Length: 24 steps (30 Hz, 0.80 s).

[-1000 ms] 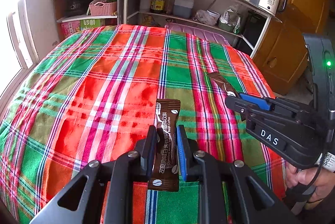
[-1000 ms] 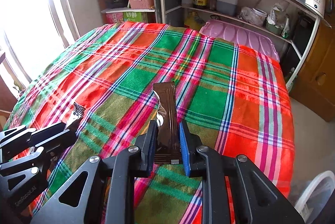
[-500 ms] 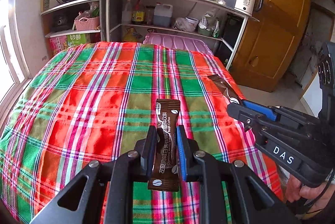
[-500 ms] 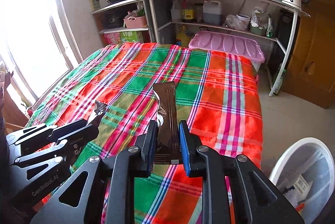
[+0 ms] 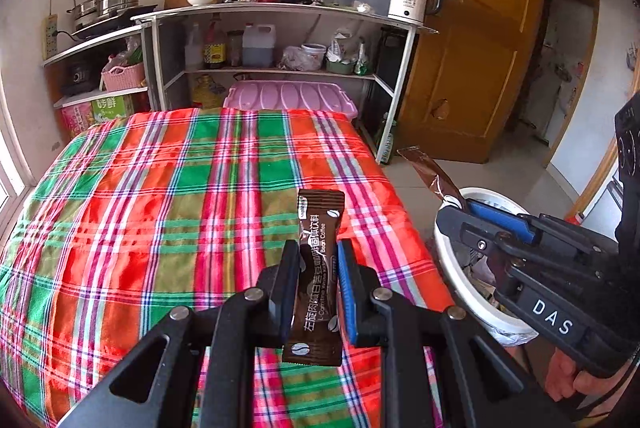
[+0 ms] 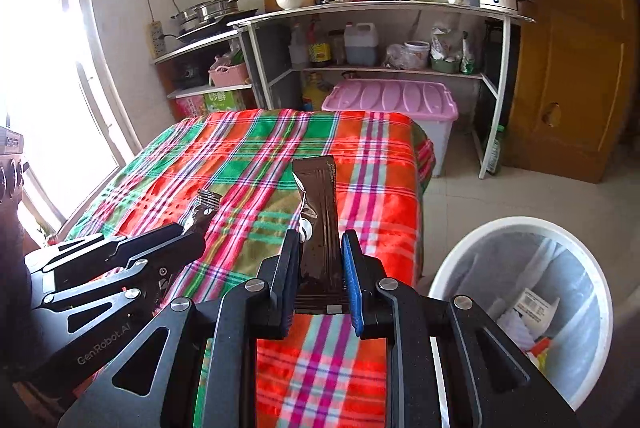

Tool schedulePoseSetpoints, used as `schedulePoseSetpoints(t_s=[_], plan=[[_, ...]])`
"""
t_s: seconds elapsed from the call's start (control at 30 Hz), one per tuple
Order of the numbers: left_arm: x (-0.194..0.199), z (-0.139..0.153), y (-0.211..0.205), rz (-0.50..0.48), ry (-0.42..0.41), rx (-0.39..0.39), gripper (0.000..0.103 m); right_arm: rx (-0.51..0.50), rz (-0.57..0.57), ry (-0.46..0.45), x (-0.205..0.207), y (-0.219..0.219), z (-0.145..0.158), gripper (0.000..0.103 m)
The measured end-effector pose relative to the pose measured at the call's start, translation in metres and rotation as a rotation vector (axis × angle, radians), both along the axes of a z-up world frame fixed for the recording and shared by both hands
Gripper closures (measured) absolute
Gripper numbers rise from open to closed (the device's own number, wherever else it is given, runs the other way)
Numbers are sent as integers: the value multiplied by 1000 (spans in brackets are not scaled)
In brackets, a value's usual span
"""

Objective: Collect trash
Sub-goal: 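Carry both brown wrappers over the white bin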

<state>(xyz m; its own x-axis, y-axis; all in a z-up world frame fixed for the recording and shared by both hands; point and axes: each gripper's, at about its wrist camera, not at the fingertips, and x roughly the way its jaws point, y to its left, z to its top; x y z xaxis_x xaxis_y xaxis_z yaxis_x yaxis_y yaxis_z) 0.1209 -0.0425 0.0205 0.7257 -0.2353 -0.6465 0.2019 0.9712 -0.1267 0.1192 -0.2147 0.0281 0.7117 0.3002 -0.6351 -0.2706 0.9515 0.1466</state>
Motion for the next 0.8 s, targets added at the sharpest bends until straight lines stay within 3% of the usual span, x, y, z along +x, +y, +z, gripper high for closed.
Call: schedulePoseSetpoints(t_s=[0.5, 0.8], plan=[[-4, 7, -111, -218, 2, 15, 82, 21, -213, 7, -41, -111, 3, 81], [5, -15, -172, -318, 80, 23, 82, 1, -335, 92, -36, -175, -25, 81]])
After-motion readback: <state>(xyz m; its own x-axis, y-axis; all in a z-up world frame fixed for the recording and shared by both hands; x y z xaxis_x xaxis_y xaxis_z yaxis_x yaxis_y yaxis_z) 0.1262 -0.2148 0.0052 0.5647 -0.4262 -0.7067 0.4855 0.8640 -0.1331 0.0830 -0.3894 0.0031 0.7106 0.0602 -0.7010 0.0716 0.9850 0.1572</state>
